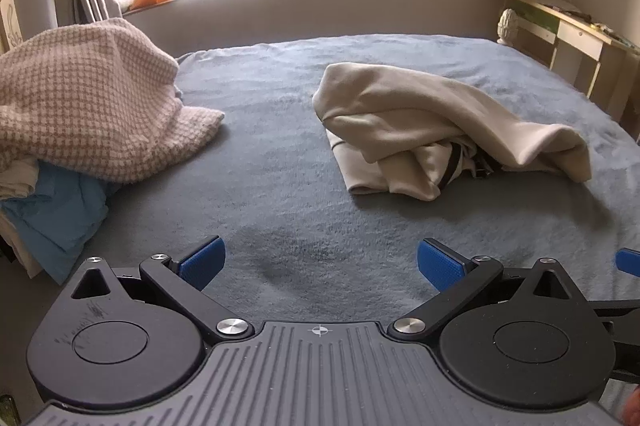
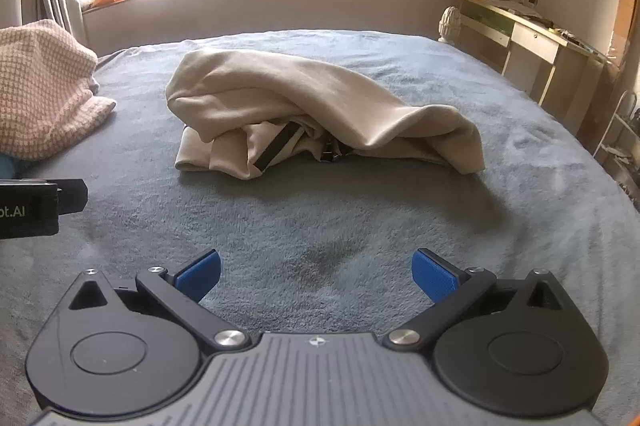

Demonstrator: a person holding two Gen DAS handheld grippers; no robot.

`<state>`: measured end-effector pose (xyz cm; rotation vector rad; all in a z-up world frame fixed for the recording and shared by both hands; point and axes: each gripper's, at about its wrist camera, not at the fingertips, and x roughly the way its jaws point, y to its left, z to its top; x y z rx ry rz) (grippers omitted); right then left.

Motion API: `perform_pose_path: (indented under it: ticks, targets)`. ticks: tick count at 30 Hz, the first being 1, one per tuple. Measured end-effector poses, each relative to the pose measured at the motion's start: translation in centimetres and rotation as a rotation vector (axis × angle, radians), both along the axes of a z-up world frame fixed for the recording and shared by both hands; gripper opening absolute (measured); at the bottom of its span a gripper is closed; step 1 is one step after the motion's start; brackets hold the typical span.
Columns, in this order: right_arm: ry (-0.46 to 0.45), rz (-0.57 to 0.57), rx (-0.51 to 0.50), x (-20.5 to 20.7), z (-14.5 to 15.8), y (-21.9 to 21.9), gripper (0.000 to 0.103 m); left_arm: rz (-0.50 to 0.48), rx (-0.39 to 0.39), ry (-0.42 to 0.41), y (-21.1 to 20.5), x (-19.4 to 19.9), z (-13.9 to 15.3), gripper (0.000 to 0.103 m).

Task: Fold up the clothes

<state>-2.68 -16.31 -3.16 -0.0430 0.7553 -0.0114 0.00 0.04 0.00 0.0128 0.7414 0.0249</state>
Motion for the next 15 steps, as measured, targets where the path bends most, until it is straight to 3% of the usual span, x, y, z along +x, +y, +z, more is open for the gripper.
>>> perform_pose_path:
  ticks: [9,15]
  targets:
    - [-0.006,-0.007,0.000,-0.62,0.60,-0.24,0.103,0.027,-0.043,0.010,0.66,-0.02,-0.05,0.103]
    - [-0.009,-0.017,0.006,-0.37,0.68,0.01,0.103,0.081,-0.007,0.005,0.94,-0.48,0.15,0.103]
